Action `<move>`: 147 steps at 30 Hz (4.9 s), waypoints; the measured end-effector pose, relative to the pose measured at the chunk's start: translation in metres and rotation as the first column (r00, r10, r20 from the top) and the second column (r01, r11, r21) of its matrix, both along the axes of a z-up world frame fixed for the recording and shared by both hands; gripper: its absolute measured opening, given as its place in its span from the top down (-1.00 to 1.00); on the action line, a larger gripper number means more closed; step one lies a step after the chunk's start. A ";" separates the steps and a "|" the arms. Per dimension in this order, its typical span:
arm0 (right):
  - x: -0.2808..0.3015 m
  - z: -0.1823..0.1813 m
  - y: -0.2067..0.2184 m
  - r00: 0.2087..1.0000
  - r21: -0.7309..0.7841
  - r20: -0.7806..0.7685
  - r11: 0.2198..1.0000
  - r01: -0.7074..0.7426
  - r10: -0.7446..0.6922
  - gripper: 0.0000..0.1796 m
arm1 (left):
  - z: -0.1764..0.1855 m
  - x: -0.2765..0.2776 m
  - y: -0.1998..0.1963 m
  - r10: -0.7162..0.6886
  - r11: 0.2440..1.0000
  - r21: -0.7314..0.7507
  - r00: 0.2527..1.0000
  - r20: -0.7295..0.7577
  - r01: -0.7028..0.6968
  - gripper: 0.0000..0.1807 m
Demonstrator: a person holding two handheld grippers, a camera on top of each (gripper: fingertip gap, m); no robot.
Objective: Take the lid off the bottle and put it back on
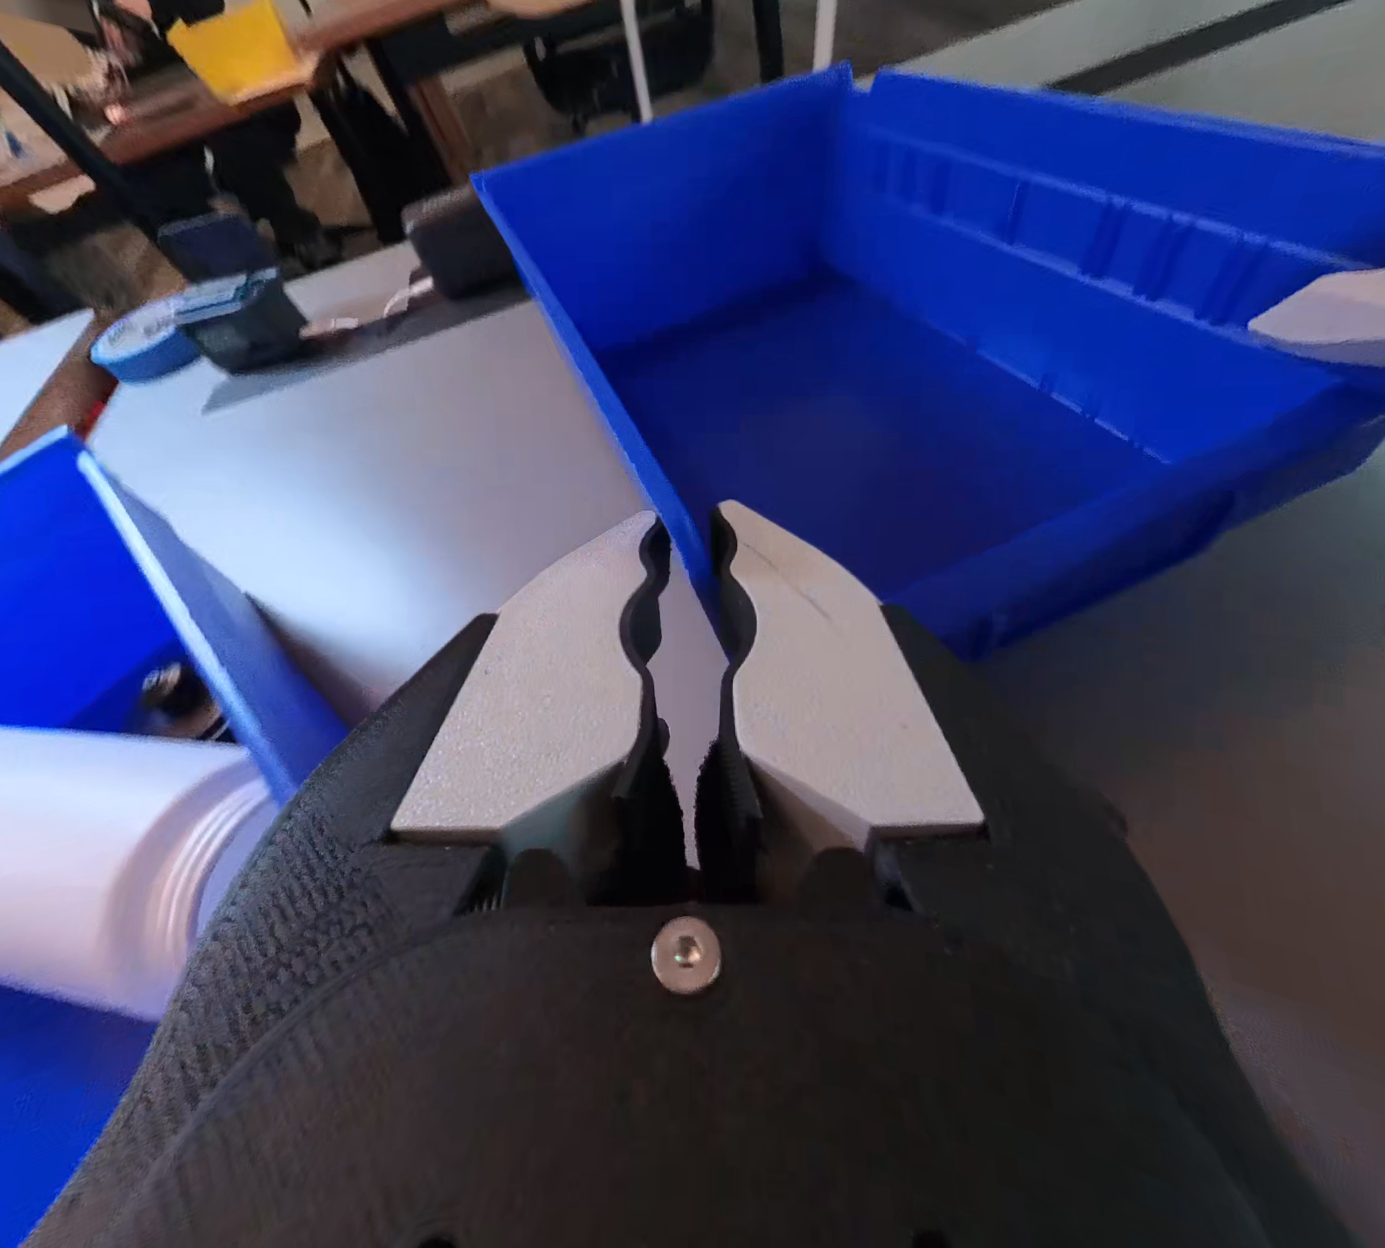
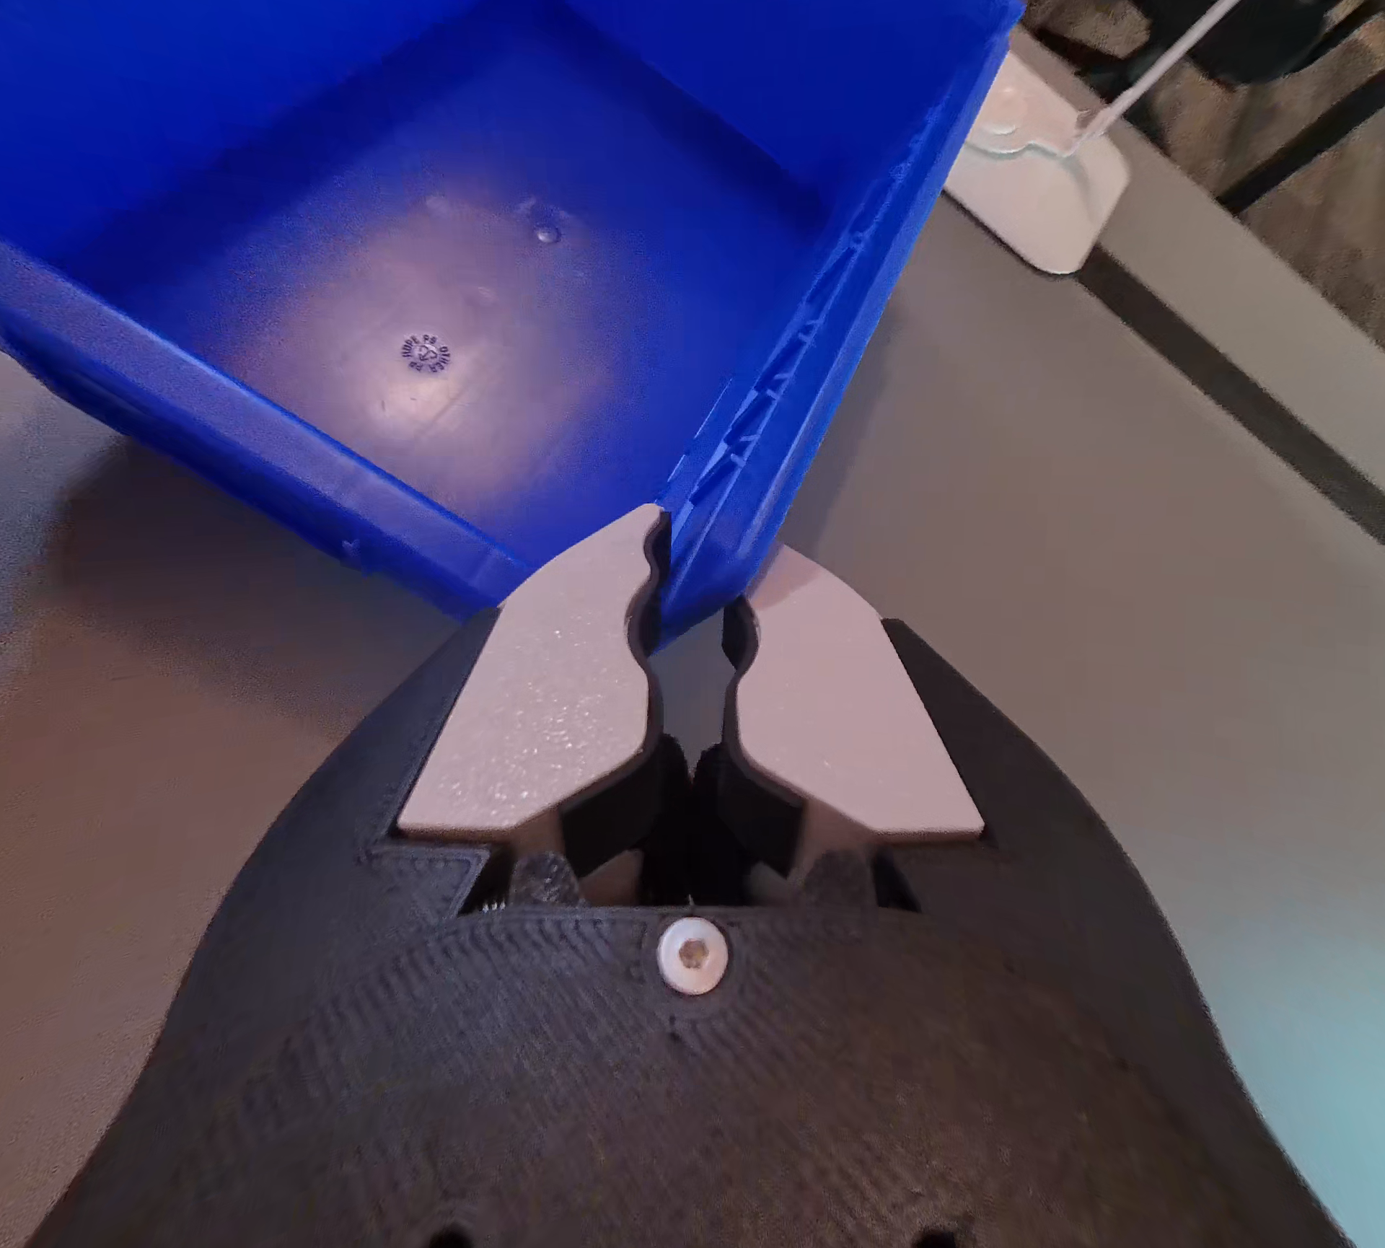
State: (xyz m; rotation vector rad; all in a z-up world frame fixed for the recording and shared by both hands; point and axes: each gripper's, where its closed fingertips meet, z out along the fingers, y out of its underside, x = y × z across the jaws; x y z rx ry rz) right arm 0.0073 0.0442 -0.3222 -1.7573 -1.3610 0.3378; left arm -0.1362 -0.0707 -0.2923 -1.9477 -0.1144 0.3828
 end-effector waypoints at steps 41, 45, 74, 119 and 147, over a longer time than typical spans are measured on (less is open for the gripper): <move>0.334 0.008 0.128 0.616 -0.048 -0.298 0.656 0.754 -0.730 -0.02 | 0.017 0.240 0.145 -0.610 0.776 0.175 0.791 -0.038 0.607 0.09; 0.299 0.045 0.120 0.669 0.083 -0.375 0.696 0.714 -0.642 -0.18 | 0.072 0.159 0.098 -0.363 0.858 0.307 0.909 -0.206 0.412 0.11; 0.161 -0.017 0.077 0.897 0.102 0.010 0.893 0.439 -0.442 0.92 | -0.016 -0.081 -0.060 0.267 0.964 0.085 0.920 -0.288 -0.253 0.85; 0.166 0.057 0.055 0.941 0.095 -0.244 0.960 0.263 -0.234 0.41 | -0.056 -0.169 -0.053 -0.973 -0.223 -0.960 -0.093 0.209 0.170 -0.06; 0.168 0.065 0.042 0.893 0.028 -0.428 0.986 0.163 -0.136 0.47 | 0.177 -0.011 -0.011 -0.584 0.721 0.376 0.803 -0.121 0.582 -0.11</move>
